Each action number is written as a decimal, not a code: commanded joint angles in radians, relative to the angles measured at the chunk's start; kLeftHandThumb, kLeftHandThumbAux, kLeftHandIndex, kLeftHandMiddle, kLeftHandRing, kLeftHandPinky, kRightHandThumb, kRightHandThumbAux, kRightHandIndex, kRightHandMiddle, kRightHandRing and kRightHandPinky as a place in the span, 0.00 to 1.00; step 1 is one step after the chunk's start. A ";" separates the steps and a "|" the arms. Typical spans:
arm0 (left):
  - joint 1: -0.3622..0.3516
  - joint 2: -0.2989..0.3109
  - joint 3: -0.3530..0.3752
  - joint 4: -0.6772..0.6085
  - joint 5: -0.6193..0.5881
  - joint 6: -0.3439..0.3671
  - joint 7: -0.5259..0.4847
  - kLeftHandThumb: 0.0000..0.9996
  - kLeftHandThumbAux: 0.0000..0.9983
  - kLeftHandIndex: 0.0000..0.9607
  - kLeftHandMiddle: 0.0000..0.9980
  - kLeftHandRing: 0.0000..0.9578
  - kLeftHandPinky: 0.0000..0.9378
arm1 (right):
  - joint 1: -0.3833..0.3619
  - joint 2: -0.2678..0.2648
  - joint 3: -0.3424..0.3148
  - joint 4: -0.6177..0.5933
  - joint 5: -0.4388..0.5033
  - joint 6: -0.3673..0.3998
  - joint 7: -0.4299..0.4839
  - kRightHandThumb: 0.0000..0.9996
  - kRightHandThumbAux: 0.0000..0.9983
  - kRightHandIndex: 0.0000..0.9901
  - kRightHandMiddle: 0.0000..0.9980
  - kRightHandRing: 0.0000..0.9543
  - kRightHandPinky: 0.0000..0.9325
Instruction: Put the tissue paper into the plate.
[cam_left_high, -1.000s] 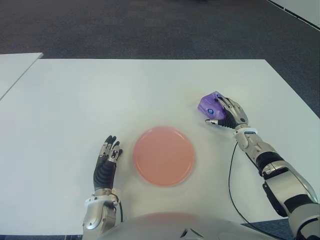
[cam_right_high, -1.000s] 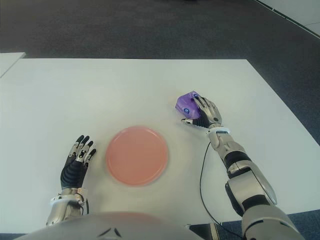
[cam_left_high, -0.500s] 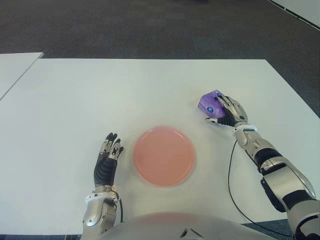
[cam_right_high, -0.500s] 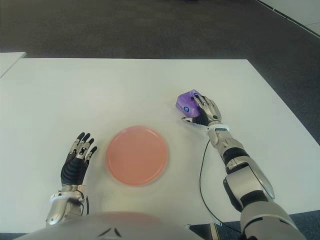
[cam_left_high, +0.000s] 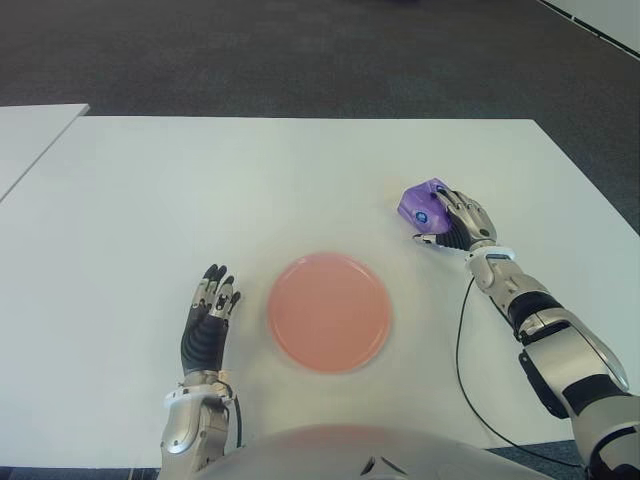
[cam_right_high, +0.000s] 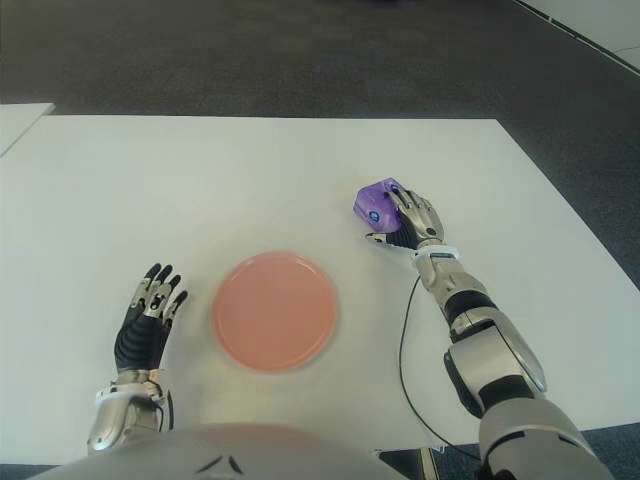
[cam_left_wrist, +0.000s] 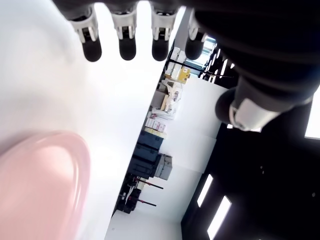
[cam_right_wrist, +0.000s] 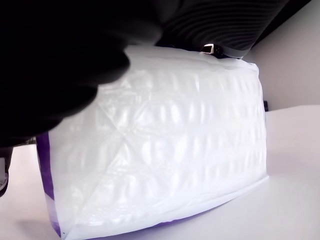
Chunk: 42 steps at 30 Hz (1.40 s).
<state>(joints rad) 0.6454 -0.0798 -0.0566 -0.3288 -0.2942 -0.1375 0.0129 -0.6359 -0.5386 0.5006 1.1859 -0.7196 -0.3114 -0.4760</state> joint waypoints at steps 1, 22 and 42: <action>-0.012 -0.027 0.005 0.027 0.012 -0.026 0.000 0.08 0.52 0.00 0.00 0.00 0.00 | 0.067 0.046 0.023 0.052 -0.007 0.030 0.041 0.30 0.42 0.00 0.00 0.00 0.00; -0.100 -0.019 0.072 0.202 0.035 -0.304 -0.048 0.07 0.49 0.04 0.00 0.00 0.00 | 0.043 0.146 0.006 0.124 0.001 0.039 -0.204 0.38 0.47 0.24 0.32 0.31 0.32; -0.168 -0.026 0.142 0.278 0.012 -0.380 -0.069 0.02 0.49 0.04 0.00 0.00 0.00 | 0.013 0.205 0.025 0.132 0.001 0.068 -0.405 0.75 0.71 0.44 0.84 0.87 0.88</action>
<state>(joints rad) 0.4923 -0.0987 0.0777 -0.0814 -0.2766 -0.5048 -0.0372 -0.6680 -0.3630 0.5209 1.2957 -0.7200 -0.2208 -0.9073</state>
